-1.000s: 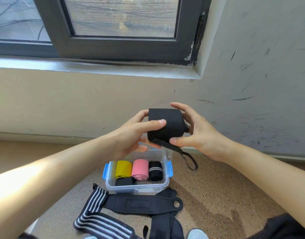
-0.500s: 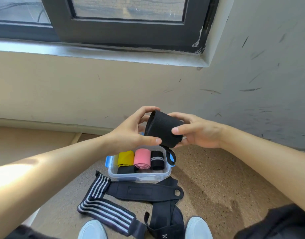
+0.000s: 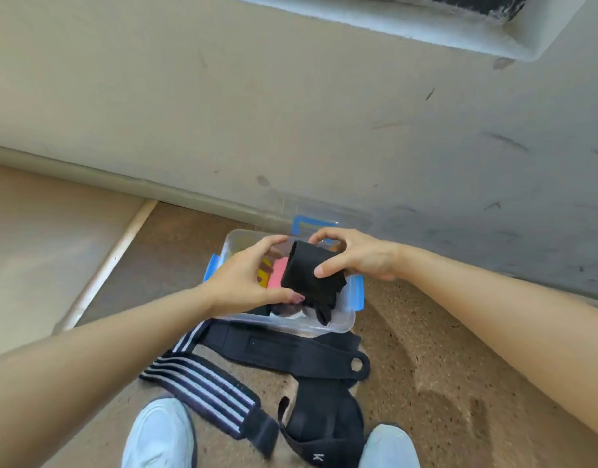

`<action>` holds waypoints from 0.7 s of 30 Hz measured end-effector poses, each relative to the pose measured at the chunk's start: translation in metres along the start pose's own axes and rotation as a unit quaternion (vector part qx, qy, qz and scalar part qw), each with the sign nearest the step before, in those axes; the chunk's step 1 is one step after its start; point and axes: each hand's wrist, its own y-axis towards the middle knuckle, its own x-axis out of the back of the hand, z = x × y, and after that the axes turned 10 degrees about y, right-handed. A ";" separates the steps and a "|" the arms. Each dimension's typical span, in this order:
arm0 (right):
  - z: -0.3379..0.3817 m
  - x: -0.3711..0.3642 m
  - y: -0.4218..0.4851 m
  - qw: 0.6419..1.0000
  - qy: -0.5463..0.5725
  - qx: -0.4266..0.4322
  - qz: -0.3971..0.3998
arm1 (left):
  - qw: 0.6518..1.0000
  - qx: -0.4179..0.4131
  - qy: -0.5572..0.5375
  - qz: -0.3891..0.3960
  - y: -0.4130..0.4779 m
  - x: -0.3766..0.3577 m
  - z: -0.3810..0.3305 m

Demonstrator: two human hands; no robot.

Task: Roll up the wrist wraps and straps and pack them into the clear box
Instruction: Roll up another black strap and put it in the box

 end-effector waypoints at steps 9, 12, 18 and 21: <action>-0.077 -0.014 0.074 0.986 -0.154 -0.026 0.060 | 0.917 -0.073 0.391 -0.033 -0.023 -0.061 0.092; -0.092 -0.026 0.081 0.971 -0.235 0.012 0.049 | 0.906 -0.080 0.413 -0.044 -0.022 -0.069 0.097; -0.097 -0.024 0.085 0.942 -0.319 0.099 0.024 | 0.902 -0.075 0.420 -0.069 -0.021 -0.074 0.096; -0.090 -0.019 0.084 0.936 -0.331 0.112 0.040 | 0.901 -0.074 0.422 -0.071 -0.021 -0.075 0.096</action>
